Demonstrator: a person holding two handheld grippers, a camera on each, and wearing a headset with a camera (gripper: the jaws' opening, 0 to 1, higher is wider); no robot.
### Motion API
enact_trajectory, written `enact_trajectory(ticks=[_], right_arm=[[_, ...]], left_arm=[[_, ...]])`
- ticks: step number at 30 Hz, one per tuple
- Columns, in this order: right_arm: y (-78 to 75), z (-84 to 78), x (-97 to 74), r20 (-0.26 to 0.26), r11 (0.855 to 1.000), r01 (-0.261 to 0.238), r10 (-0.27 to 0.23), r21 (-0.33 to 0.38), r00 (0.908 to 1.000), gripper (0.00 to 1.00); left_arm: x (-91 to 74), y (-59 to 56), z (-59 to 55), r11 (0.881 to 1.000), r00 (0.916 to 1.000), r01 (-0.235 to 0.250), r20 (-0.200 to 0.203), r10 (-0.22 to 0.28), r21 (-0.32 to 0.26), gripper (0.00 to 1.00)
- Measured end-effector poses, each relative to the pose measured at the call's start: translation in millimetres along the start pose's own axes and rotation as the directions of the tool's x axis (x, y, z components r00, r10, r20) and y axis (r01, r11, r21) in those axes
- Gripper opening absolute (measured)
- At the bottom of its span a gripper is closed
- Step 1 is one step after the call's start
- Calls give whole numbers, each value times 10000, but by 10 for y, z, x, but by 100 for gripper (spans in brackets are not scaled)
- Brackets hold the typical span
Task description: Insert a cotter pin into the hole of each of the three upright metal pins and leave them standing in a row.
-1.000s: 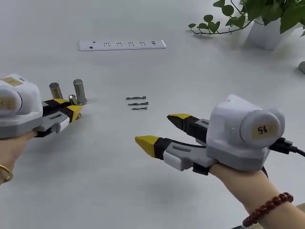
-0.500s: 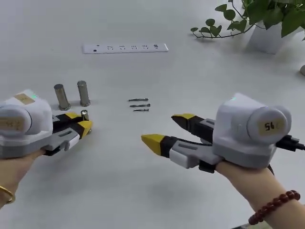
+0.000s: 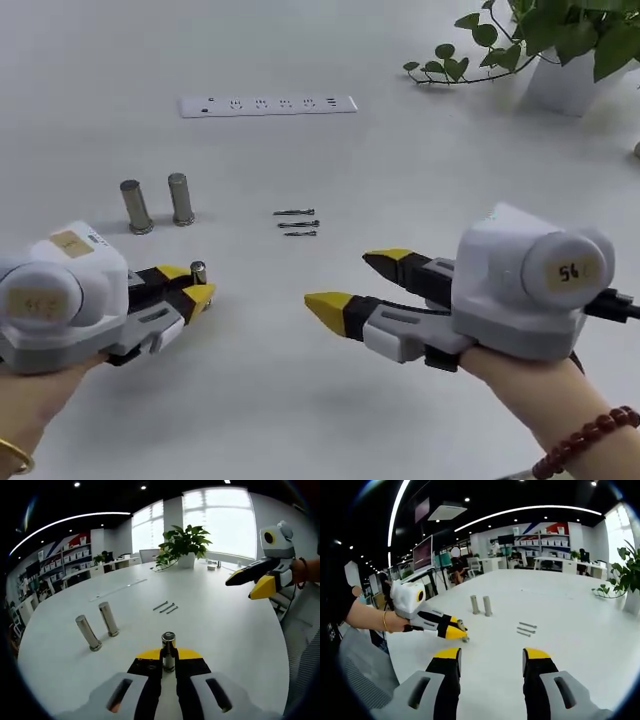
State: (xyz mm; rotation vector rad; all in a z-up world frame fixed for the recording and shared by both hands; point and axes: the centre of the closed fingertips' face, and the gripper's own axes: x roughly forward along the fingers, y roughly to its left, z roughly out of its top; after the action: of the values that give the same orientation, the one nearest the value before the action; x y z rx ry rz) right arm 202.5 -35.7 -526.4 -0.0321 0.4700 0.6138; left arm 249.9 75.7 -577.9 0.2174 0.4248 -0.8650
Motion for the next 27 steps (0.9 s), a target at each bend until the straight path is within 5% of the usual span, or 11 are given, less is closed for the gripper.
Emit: enact_trajectory(ticks=[10,19,27], right_arm=[[-2,-32,3,-139,10000,-38,39,41,9999,44],[-21,-27,3,-230,10000,12,-12,-30,9997,44],[-122,64,76,-641,9986,-210,179,-475,9978,39]], left_arm=[[16,7,-5,9998,9999,-34,122,37,-196,6],[28,-12,-92,9999,9995,-30,-306,26,-140,12],[-53,11,15,9992,9994,-321,-117,318,-234,22]])
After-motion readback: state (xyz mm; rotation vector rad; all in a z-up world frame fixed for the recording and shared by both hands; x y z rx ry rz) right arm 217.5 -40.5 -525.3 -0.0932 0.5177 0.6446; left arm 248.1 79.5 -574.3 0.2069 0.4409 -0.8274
